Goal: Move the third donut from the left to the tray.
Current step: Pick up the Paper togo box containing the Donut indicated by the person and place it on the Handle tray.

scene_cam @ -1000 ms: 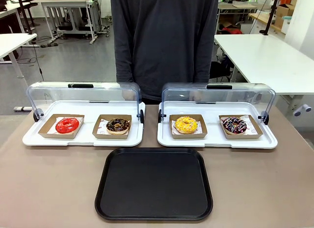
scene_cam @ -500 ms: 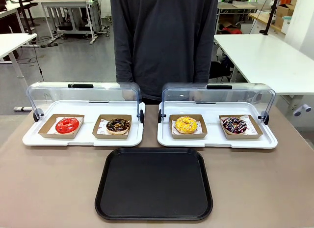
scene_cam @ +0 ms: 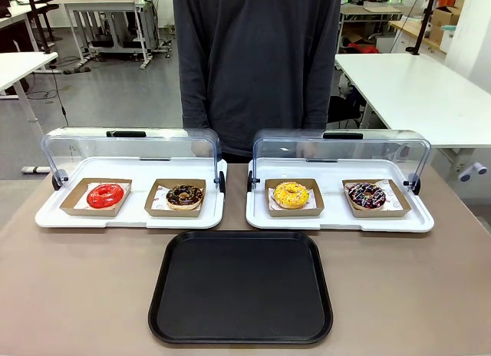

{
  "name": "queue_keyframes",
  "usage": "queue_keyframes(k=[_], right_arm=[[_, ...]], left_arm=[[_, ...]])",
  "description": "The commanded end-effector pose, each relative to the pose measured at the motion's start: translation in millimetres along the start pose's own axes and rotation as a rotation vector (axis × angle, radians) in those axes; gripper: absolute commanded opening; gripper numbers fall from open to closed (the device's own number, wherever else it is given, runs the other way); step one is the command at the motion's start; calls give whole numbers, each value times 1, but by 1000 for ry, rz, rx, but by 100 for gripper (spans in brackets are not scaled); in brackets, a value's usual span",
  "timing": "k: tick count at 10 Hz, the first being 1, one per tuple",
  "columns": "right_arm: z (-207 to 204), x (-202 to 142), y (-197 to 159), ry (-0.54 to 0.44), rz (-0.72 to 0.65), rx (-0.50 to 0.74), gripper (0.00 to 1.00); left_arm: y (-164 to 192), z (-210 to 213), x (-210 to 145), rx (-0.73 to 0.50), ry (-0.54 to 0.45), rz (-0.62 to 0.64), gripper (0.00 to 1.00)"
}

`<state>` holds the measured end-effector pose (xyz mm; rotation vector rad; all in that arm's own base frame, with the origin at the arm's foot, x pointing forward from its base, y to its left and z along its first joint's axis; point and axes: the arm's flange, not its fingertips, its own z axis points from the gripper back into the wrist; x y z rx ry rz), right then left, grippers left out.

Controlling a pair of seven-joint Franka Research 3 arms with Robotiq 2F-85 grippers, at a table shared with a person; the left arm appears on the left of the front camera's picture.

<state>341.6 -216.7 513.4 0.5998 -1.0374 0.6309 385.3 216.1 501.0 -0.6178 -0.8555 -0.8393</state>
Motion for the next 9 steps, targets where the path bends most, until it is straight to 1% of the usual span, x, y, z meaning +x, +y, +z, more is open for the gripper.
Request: queue_keyframes(k=[1,9], right_arm=[[-1,2,-1,-9,11,-1,100],[-1,2,-1,-9,11,-1,100]], left_arm=[[-1,1,1,0,-1,1,100],[-1,1,1,0,-1,1,100]])
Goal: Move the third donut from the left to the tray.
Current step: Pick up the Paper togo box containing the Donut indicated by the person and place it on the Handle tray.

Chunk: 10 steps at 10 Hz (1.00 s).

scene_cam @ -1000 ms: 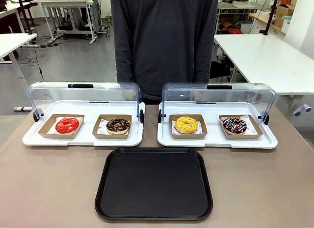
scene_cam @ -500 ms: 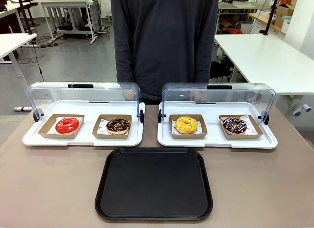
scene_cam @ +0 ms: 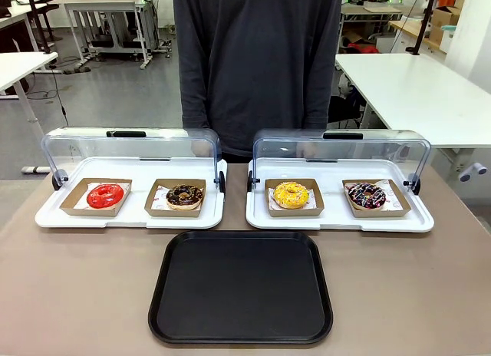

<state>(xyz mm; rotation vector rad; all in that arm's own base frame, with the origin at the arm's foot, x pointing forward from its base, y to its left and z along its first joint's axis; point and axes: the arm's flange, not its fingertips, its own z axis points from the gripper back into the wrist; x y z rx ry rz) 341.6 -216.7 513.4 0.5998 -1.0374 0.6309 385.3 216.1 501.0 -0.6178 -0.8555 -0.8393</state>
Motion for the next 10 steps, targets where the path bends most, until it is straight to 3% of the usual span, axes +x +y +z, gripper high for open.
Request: queue_keyframes(k=[1,10], right_arm=[[-1,2,-1,-9,11,-1,100],[-1,2,-1,-9,11,-1,100]], left_arm=[[-1,1,1,0,-1,1,100],[-1,1,1,0,-1,1,100]])
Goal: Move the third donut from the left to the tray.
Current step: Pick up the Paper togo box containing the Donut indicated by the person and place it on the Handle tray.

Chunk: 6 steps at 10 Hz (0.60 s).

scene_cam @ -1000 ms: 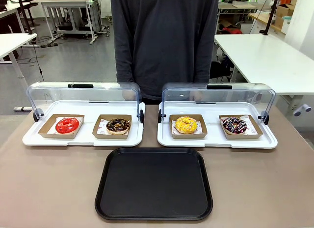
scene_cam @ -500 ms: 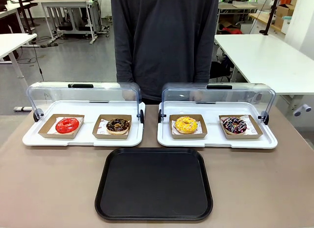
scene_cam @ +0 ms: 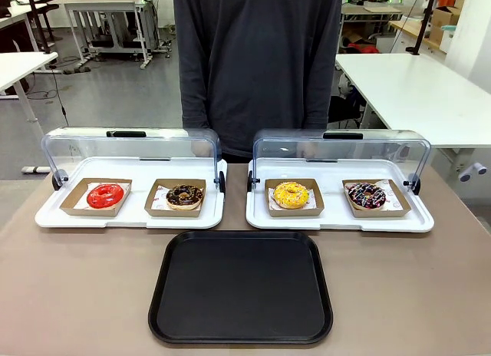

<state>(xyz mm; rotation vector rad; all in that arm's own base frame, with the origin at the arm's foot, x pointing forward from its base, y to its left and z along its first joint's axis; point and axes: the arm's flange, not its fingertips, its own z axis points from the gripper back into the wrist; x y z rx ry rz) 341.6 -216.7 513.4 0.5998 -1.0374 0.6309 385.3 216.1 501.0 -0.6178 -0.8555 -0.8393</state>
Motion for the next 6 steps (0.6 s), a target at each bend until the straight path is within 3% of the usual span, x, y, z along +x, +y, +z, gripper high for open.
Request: queue_keyframes(k=[1,6], right_arm=[[-1,2,-1,-9,11,-1,100],[-1,2,-1,-9,11,-1,100]], left_arm=[[-1,1,1,1,-1,1,100],[-1,1,1,1,-1,1,100]])
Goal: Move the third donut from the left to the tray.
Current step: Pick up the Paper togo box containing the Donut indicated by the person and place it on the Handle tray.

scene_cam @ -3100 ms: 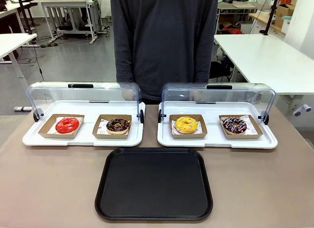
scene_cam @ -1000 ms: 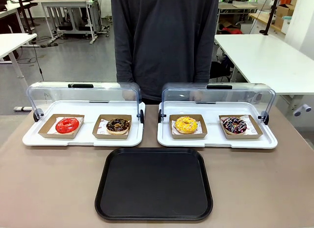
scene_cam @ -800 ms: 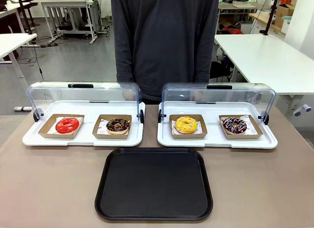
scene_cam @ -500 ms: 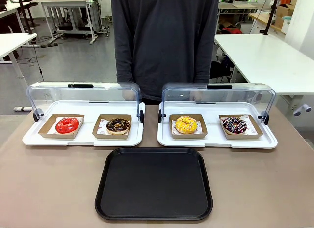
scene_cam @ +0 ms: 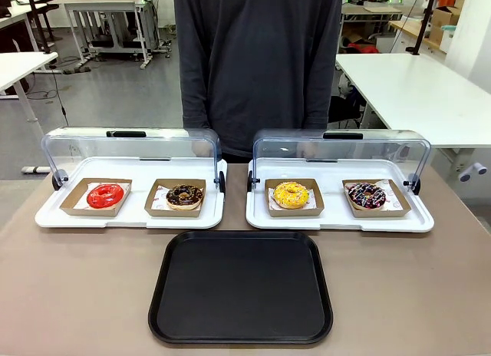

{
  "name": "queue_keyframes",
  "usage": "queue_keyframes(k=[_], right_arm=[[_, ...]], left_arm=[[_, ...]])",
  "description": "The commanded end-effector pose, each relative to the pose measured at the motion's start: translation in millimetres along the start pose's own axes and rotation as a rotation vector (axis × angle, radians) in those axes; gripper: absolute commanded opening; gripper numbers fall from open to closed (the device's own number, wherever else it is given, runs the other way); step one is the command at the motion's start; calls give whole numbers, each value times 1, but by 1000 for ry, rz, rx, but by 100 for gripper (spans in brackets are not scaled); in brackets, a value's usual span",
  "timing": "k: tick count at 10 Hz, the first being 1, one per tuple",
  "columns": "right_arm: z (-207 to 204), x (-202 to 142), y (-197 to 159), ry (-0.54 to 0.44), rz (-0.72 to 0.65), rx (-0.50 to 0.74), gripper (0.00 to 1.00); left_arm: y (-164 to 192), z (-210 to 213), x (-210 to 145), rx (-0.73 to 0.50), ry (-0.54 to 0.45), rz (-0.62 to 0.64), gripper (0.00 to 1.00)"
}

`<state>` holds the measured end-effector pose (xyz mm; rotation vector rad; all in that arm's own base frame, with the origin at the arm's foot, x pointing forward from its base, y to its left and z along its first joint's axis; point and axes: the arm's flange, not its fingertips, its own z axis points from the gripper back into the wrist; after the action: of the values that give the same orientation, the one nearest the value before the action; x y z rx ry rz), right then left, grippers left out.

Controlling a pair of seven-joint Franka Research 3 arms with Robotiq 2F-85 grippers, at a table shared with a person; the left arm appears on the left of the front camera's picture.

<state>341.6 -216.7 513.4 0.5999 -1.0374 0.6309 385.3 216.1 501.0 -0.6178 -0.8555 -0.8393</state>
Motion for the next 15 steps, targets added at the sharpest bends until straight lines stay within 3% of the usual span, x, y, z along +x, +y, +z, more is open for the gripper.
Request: queue_keyframes(k=[1,15], right_arm=[[-1,2,-1,-9,11,-1,100],[-1,2,-1,-9,11,-1,100]], left_arm=[[-1,1,1,0,-1,1,100],[-1,1,1,0,-1,1,100]])
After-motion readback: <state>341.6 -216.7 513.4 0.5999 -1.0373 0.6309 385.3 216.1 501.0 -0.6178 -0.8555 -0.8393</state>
